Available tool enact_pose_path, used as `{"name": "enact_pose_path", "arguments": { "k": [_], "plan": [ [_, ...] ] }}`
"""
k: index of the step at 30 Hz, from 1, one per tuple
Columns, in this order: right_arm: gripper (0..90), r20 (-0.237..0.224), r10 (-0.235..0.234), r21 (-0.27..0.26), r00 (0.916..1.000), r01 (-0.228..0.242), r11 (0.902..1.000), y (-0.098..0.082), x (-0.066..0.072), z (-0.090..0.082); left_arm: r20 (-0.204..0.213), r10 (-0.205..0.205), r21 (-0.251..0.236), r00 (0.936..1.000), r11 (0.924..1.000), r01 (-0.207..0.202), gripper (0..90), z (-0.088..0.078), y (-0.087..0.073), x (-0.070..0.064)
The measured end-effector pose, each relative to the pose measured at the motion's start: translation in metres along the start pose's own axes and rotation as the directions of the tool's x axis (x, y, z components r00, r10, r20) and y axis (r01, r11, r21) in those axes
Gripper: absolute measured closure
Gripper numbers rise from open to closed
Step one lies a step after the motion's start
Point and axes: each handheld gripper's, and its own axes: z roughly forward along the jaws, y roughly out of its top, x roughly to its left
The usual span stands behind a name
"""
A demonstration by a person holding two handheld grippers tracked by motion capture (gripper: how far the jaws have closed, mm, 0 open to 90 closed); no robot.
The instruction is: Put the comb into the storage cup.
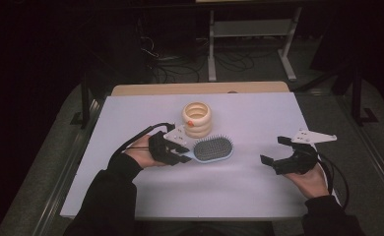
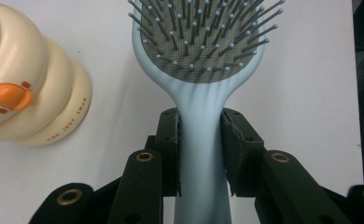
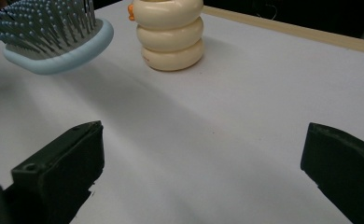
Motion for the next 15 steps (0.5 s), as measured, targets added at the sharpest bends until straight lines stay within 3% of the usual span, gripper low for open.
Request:
{"name": "enact_pose_path", "arguments": {
  "k": [3,11,15],
  "plan": [
    [0.0,-0.003,0.000,-0.004,1.0000,0.000,1.0000,0.001,0.001,-0.001,0.007,0.003,0.010,1.0000,0.9999,-0.003,69.9,-0.003,0.002,0.000],
    [0.0,-0.017,-0.018,-0.014,0.9997,0.018,0.9997,0.008,0.005,-0.002,-0.030,0.010,0.008,0.9995,0.9999,-0.010,70.0,-0.019,0.009,0.001],
    [0.0,-0.046,-0.030,-0.037,0.9985,0.028,0.9989,0.017,0.009,-0.004,-0.057,0.009,-0.010,0.9983,0.9999,-0.009,69.9,-0.031,0.013,0.003]
  ]
}}
